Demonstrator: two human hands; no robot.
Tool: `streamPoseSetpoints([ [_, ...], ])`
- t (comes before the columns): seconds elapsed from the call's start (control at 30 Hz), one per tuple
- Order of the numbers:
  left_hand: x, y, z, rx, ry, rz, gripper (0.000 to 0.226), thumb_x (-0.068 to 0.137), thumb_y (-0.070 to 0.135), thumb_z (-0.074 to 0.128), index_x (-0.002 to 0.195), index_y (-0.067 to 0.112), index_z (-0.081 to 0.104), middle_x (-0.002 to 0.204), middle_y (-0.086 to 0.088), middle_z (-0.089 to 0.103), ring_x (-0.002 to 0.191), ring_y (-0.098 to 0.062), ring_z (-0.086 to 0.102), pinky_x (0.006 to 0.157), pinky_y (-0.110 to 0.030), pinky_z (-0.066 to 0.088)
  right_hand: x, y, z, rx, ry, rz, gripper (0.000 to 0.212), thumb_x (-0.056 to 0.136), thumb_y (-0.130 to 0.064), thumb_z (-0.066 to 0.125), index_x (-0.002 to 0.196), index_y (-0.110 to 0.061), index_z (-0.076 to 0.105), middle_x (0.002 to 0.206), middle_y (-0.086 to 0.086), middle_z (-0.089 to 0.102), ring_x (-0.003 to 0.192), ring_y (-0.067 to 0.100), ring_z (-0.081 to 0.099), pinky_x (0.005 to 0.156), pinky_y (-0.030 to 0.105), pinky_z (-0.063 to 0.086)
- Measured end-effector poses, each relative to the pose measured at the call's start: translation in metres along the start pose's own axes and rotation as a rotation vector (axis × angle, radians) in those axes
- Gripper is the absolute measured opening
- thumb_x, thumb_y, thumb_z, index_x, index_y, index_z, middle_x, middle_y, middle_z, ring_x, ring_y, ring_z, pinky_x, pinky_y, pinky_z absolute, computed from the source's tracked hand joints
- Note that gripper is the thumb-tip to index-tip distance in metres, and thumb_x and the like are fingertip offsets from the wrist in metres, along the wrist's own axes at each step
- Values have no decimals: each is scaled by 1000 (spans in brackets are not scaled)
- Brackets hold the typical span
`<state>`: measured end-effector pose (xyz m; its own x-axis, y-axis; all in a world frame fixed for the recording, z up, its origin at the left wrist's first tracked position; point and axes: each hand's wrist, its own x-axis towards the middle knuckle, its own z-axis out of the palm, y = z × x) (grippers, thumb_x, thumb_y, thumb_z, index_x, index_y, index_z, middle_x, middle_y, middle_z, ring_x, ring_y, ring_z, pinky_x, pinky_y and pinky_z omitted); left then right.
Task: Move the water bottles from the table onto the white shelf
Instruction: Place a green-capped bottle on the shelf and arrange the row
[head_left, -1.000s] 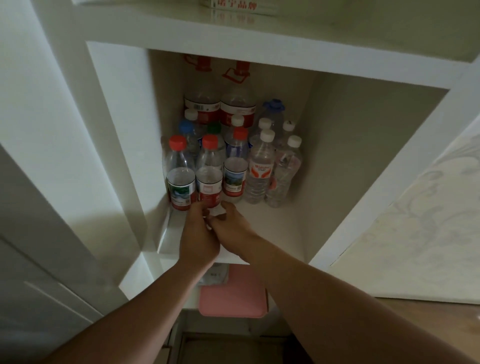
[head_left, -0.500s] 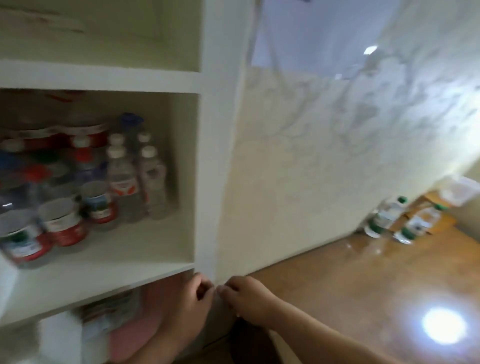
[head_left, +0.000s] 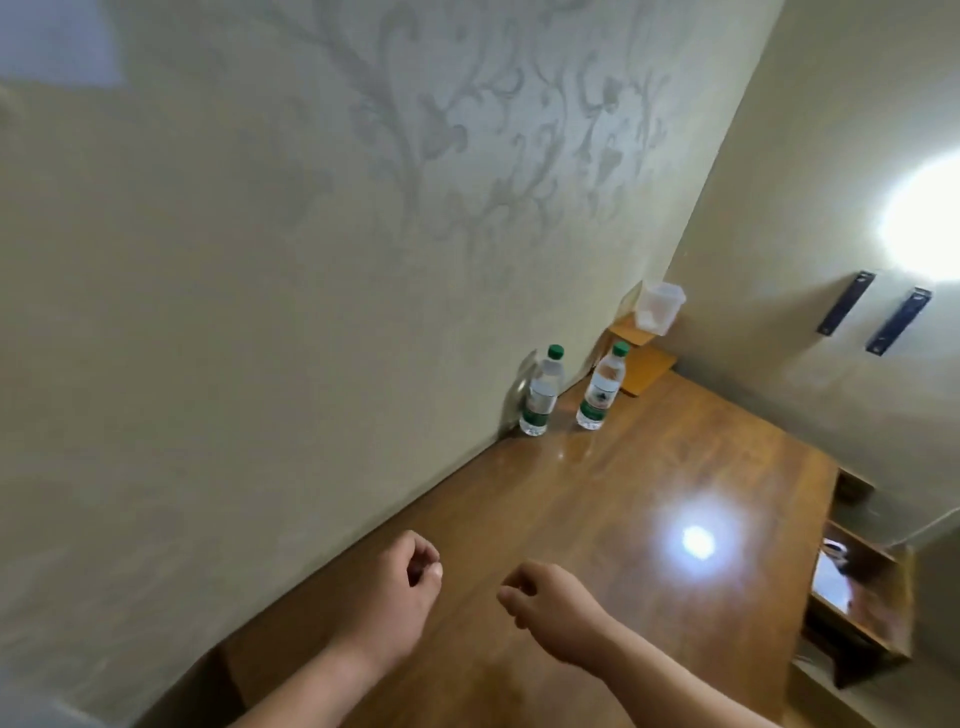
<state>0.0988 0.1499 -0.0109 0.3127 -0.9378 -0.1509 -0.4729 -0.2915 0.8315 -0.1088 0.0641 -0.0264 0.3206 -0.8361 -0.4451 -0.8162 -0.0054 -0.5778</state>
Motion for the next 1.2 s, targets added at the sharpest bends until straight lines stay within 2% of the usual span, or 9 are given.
streamPoseSetpoints([
  [0.2,96,74,95,120,-30,-38,8,103,28,65,95,28,62,91,8,69,82,-6,64,68,-21,49,89,87,-82,87,-27,-15,20,99,-44,63,104,-27,73,99,-8,74,93,8,71,87,29,58],
  [0.33,179,126,167,124,-74,-49,12,104,28,64,116,29,61,102,8,67,92,-7,65,73,-21,50,160,142,-138,121,60,-6,20,100,-44,65,108,-27,71,98,-9,72,92,11,69,82,28,55],
  [0.43,244,156,218,81,-112,-38,42,100,28,71,139,27,54,114,8,64,102,-10,65,91,-27,55,213,166,-185,201,189,10,38,97,-48,71,124,-21,65,107,-5,70,99,16,67,83,31,52],
  [0.53,305,181,255,87,-106,-21,66,97,32,74,154,26,42,137,2,58,122,-16,60,110,-37,51,261,173,-226,272,300,-24,70,91,-49,79,147,-17,52,133,5,66,119,19,65,93,32,53],
  [0.63,357,198,281,71,-47,-35,81,94,41,75,161,25,32,153,-4,50,134,-21,56,115,-43,48,304,175,-249,313,352,-68,93,86,-45,87,160,-20,37,155,6,54,138,22,58,108,41,54],
  [0.73,396,203,301,105,12,-60,99,87,50,80,164,29,21,161,-5,43,144,-28,51,116,-44,46,344,174,-251,365,334,-111,105,80,-44,92,163,-22,31,161,3,49,142,23,55,112,42,52],
  [0.83,428,198,324,55,35,-88,100,85,40,84,162,30,21,151,-2,55,138,-27,58,109,-38,50,377,175,-239,477,329,-230,97,79,-43,91,158,-29,36,154,-3,56,137,17,59,112,43,52],
  [1.0,448,173,353,-23,140,-100,62,87,51,81,131,33,42,126,3,69,121,-25,68,110,-49,54,411,178,-224,532,381,-280,58,93,-53,73,144,-41,46,137,-12,65,121,13,66,104,41,57],
  [1.2,440,168,343,127,107,-52,68,86,57,80,138,30,45,118,7,68,111,-23,67,96,-39,56,413,185,-219,418,405,-269,49,90,-53,73,133,-45,50,129,-13,65,109,13,68,96,42,60],
])
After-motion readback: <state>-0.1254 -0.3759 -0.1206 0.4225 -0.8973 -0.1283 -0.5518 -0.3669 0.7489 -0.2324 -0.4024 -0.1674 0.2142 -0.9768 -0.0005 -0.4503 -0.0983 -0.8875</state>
